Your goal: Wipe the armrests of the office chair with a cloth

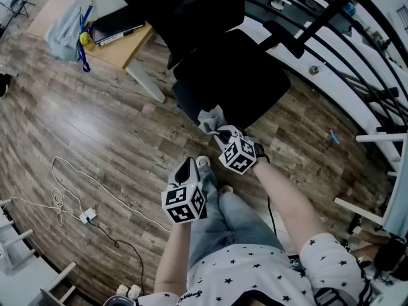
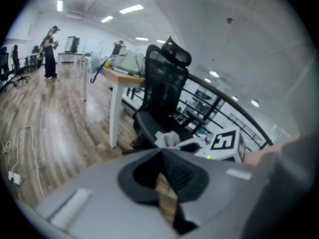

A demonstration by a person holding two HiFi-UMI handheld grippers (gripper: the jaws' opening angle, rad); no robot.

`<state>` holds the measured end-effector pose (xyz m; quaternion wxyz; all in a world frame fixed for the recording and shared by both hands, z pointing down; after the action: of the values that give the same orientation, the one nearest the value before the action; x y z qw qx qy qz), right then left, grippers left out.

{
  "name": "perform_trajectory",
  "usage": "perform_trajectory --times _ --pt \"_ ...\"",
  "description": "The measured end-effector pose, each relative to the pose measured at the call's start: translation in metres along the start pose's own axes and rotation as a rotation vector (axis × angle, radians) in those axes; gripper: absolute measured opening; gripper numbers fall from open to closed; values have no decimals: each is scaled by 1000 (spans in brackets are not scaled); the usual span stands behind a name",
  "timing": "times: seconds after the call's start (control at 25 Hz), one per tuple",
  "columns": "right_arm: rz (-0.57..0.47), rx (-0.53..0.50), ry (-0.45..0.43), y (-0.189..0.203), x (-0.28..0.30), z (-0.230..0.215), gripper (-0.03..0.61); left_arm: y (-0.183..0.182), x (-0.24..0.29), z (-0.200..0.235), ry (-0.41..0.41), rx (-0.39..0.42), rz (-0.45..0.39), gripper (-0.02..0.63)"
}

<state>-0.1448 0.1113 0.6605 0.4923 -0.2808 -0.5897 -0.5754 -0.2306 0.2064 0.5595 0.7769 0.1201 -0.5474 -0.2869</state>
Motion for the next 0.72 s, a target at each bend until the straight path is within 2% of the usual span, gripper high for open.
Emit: perform_trajectory --times 0.36,0.72 --pt "-56 15 30 1 -27 10 28 10 -13 -11 0 16 -14 5" --pt "-154 79 53 1 -78 28 28 21 -32 -28 8 38 -35 5"
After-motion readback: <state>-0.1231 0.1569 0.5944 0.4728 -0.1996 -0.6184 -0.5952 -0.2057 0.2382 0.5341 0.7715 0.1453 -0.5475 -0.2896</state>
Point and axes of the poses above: the fingertips, and each gripper's own axes: x forward along the fingers, z to its left, y out of its underside, the point moved 2 cm from there along -x, backward along the fingers, and after that the axes turned 13 degrees about z, right-handed, at the moved point
